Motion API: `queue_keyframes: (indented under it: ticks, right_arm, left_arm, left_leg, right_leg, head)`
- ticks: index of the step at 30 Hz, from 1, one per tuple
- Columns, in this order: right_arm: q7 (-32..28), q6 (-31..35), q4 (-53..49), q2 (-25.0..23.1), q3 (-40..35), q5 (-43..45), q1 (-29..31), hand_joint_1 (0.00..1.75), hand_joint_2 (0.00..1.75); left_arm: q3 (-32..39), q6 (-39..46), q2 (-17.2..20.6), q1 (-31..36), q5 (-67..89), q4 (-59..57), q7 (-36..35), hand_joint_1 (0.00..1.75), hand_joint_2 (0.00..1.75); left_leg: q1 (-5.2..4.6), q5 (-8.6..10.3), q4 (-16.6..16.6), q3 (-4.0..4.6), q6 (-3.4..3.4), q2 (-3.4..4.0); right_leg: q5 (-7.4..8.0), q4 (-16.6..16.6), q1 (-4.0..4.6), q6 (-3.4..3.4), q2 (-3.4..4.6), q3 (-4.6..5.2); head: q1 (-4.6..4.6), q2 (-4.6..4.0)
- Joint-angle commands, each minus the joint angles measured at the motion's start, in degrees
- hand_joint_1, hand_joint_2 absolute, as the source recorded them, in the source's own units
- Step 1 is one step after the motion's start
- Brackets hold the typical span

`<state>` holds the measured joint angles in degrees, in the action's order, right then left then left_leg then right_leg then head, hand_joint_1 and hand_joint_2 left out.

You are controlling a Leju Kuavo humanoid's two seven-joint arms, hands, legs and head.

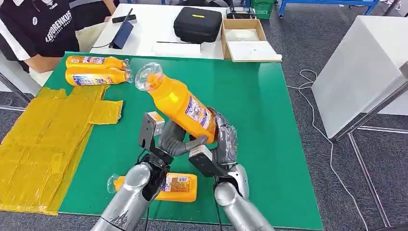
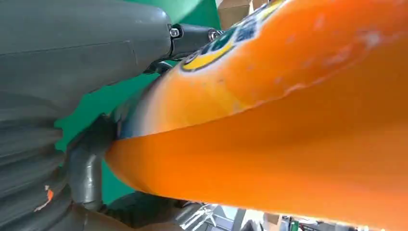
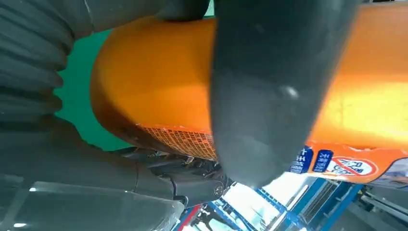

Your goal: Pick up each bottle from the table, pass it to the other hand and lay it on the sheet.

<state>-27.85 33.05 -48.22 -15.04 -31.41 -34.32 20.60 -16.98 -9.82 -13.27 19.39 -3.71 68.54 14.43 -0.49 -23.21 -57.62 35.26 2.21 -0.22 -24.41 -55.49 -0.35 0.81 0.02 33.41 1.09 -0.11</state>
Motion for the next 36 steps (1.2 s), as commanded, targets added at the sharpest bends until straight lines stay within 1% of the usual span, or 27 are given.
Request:
queue_keyframes:
  ticks: [1,4,5,7,8,13,18,19,20,21,24,26,27,29,31,32,33,36]
  right_arm:
    - [0.68,1.21,6.36,0.28,-1.6,-1.03,1.99,1.73,1.75]
    - [0.43,2.26,7.25,0.8,-1.12,-0.77,1.98,1.75,1.75]
    - [0.43,2.53,7.55,0.8,-1.0,-0.84,1.94,1.71,1.75]
    - [0.68,3.09,8.11,0.68,-0.74,-1.42,1.81,1.71,1.75]
    - [0.85,3.34,8.26,0.61,-0.66,-1.72,1.74,1.75,1.75]
    - [1.83,3.99,9.68,0.11,-0.83,-3.34,1.25,1.73,1.75]
    - [1.94,3.85,10.23,-0.16,-1.06,-3.6,1.21,1.73,1.75]
    - [1.94,3.85,10.23,-0.16,-1.06,-3.6,1.21,1.73,1.75]
    - [1.98,3.87,10.26,-0.28,-1.09,-3.64,1.17,1.71,1.75]
    - [2.01,3.77,10.4,-0.31,-1.14,-3.74,1.23,1.75,1.75]
    - [2.44,3.73,11.18,-0.82,-1.72,-4.65,1.06,1.75,1.75]
    - [2.79,3.79,11.78,-1.12,-1.84,-5.33,1.12,1.71,1.75]
    - [2.84,3.82,11.94,-1.2,-1.84,-5.57,1.11,1.75,1.75]
    - [3.08,3.91,12.22,-1.3,-1.85,-6.19,1.05,1.73,1.75]
    - [3.07,3.94,12.2,-1.3,-1.86,-6.22,0.99,1.73,1.75]
    - [3.07,3.94,12.2,-1.3,-1.86,-6.22,0.99,1.71,1.75]
    - [3.33,3.7,11.96,-1.25,-1.84,-6.52,0.81,1.75,1.75]
    - [4.15,3.39,10.73,-1.12,-1.71,-7.36,-0.06,1.73,1.75]
  left_arm:
    - [-2.18,0.6,0.7,4.28,-1.26,-2.82,-0.3,0.0,1.75]
    - [-2.36,-0.16,-0.24,5.85,-2.06,-5.39,-0.43,0.0,1.75]
    - [-2.3,-0.64,-0.41,6.39,-2.68,-6.11,-0.42,0.0,1.75]
    - [-2.02,-1.64,-0.63,7.27,-4.19,-7.03,-0.56,0.0,1.75]
    - [-2.01,-1.73,-0.66,7.48,-4.4,-7.2,-0.61,0.0,1.75]
    - [-1.84,-2.03,-1.11,8.64,-5.45,-8.16,-0.81,0.0,1.75]
    - [-1.59,-2.03,-1.19,8.74,-5.74,-8.08,-0.8,0.0,1.75]
    - [-1.59,-2.03,-1.19,8.74,-5.74,-8.08,-0.8,0.0,1.75]
    - [-1.52,-2.06,-1.15,8.73,-5.82,-8.03,-0.8,0.0,1.75]
    - [-1.47,-2.04,-1.15,8.7,-5.86,-7.94,-0.8,0.0,1.75]
    - [-1.25,-1.98,-1.21,8.82,-6.02,-7.62,-0.85,0.0,1.75]
    - [-1.22,-2.03,-1.41,9.06,-6.18,-7.8,-1.07,0.0,1.75]
    - [-1.24,-2.1,-1.52,9.22,-6.28,-7.95,-1.17,0.0,1.75]
    - [-1.39,-2.21,-1.77,9.68,-6.45,-8.5,-1.28,0.0,1.75]
    - [-1.42,-2.15,-1.87,9.78,-6.43,-8.52,-1.28,0.0,1.75]
    - [-1.42,-2.15,-1.87,9.78,-6.43,-8.52,-1.28,0.0,1.75]
    - [-1.37,-2.18,-1.96,9.86,-6.6,-8.57,-1.28,0.0,1.75]
    - [-1.29,-2.13,-2.16,9.91,-6.87,-8.34,-1.37,0.0,1.75]
  left_leg:
    - [0.03,-0.04,-0.01,-0.13,-0.15,-0.07]
    - [0.01,-0.07,-0.01,-0.24,-0.23,-0.11]
    - [0.02,0.0,0.01,-0.09,-0.12,-0.14]
    - [0.02,0.0,0.0,-0.09,-0.13,-0.17]
    - [0.04,0.0,-0.01,-0.09,-0.12,-0.16]
    - [0.04,-0.02,-0.02,-0.1,-0.15,-0.2]
    - [0.05,0.0,-0.01,-0.04,-0.09,-0.1]
    - [0.04,-0.08,-0.05,-0.22,-0.23,-0.19]
    - [0.05,-0.02,-0.02,-0.08,-0.12,-0.13]
    - [0.04,-0.05,-0.04,-0.16,-0.18,-0.18]
    - [0.05,-0.03,-0.03,-0.11,-0.15,-0.14]
    - [0.05,-0.01,-0.03,-0.05,-0.11,-0.1]
    - [0.06,-0.03,-0.05,-0.09,-0.15,-0.14]
    - [0.05,-0.04,-0.05,-0.13,-0.18,-0.17]
    - [0.04,-0.01,-0.03,-0.06,-0.12,-0.14]
    - [0.03,-0.09,-0.07,-0.23,-0.26,-0.19]
    - [0.05,-0.04,-0.04,-0.11,-0.16,-0.16]
    - [0.06,-0.03,-0.05,-0.08,-0.15,-0.18]
  right_leg:
    - [-0.06,0.0,0.02,-0.03,-0.09,-0.15]
    - [-0.11,-0.01,0.0,-0.05,-0.14,-0.26]
    - [-0.04,0.02,0.01,-0.02,-0.15,-0.13]
    - [-0.05,0.01,0.01,-0.02,-0.18,-0.12]
    - [-0.04,0.03,0.03,-0.02,-0.17,-0.11]
    - [-0.07,0.01,0.03,-0.04,-0.22,-0.13]
    - [-0.02,0.03,0.04,-0.03,-0.13,-0.04]
    - [-0.13,-0.02,0.02,-0.05,-0.23,-0.24]
    - [-0.05,0.02,0.04,-0.03,-0.17,-0.1]
    - [-0.11,0.0,0.03,-0.04,-0.22,-0.18]
    - [-0.07,0.01,0.03,-0.04,-0.18,-0.11]
    - [-0.04,0.02,0.04,-0.03,-0.14,-0.06]
    - [-0.07,0.01,0.05,-0.04,-0.19,-0.11]
    - [-0.09,-0.01,0.03,-0.04,-0.22,-0.14]
    - [-0.05,0.02,0.03,-0.03,-0.17,-0.07]
    - [-0.15,-0.04,0.01,-0.05,-0.23,-0.25]
    - [-0.08,0.0,0.04,-0.03,-0.21,-0.13]
    - [-0.09,0.01,0.05,-0.04,-0.24,-0.11]
  head:
    - [0.0,0.0]
    - [0.0,0.0]
    - [0.02,0.0]
    - [0.0,0.0]
    - [0.0,0.0]
    - [0.0,0.0]
    - [0.02,0.0]
    - [0.0,0.0]
    - [0.02,0.0]
    - [0.02,0.0]
    - [0.0,0.0]
    - [0.0,0.0]
    - [0.02,0.0]
    - [0.0,0.0]
    - [0.02,0.0]
    - [0.0,0.0]
    - [0.0,0.0]
    - [0.0,0.0]
